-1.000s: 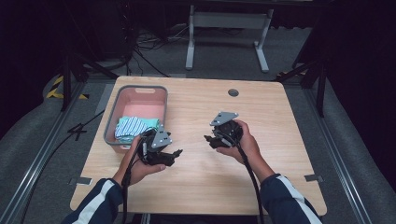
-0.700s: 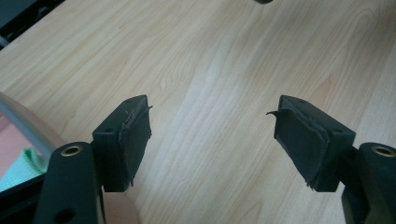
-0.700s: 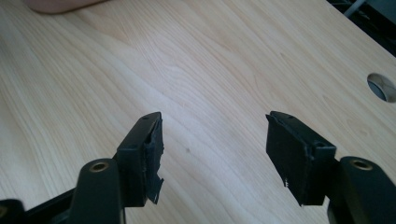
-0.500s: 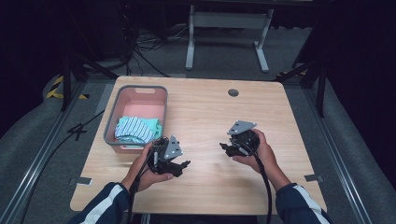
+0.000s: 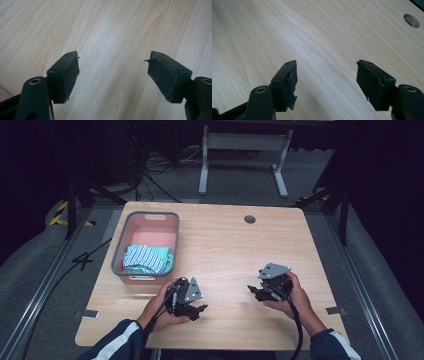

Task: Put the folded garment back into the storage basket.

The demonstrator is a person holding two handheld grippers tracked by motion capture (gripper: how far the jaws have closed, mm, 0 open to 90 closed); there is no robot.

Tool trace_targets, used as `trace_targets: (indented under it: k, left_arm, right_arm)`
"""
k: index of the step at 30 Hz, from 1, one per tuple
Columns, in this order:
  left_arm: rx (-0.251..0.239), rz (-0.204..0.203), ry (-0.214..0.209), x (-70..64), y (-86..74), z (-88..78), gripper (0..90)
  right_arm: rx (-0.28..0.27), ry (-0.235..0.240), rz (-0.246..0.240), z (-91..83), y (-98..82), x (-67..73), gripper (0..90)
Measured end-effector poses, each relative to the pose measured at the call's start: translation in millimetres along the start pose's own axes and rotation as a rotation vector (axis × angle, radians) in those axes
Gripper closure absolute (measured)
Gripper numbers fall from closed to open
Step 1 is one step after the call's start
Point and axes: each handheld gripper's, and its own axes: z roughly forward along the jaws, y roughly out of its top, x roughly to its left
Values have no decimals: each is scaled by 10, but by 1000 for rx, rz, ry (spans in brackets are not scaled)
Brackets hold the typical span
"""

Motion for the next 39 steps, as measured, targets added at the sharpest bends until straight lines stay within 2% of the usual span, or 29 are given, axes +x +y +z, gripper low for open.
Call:
trace_targets:
  k: [5, 10, 12, 13, 16, 20, 24, 26, 28, 29, 31, 32, 33, 35, 39]
  left_arm:
    - [10, 18, -12, -37, -47, 34, 252]
    - [12, 23, -36, -47, -127, 60, 245]
    - [13, 26, -37, -56, -142, 64, 241]
    - [11, 26, -36, -60, -157, 70, 242]
    - [24, 22, -53, -68, -206, 86, 240]
    - [28, 23, -71, -83, -266, 109, 227]
    - [17, -13, -89, -61, -301, 113, 212]
    - [3, -54, -105, -43, -331, 128, 203]
    - [-23, -120, -142, -8, -391, 148, 198]
    - [-33, -133, -151, 10, -415, 155, 196]
    - [-51, -135, -154, 14, -431, 162, 175]
    - [-75, -130, -160, 21, -462, 167, 173]
    - [-75, -130, -160, 21, -462, 167, 171]
    - [-71, -127, -161, 26, -460, 166, 169]
    - [-73, -128, -159, 24, -461, 168, 164]
  right_arm:
    - [-10, 3, -17, -54, -149, 25, 318]
    - [-11, -13, 10, -96, -404, 44, 295]
    - [-12, -16, 12, -102, -435, 40, 294]
    - [-12, -18, 44, -123, -528, 41, 285]
    - [-11, -19, 54, -140, -615, 34, 281]
    - [-12, -17, 100, -183, -796, 3, 275]
    - [-19, -22, 160, -229, -965, -55, 271]
    - [-22, -18, 204, -226, -1041, -84, 255]
    - [-25, -26, 224, -219, -1096, -93, 240]
    - [-34, -18, 240, -220, -1116, -101, 238]
    - [-48, -21, 258, -217, -1147, -108, 210]
    - [-60, -18, 274, -209, -1167, -111, 205]
    - [-60, -18, 274, -209, -1167, -111, 205]
    - [-47, 10, 311, -197, -1178, -156, 190]
    - [-46, 13, 314, -194, -1179, -163, 188]
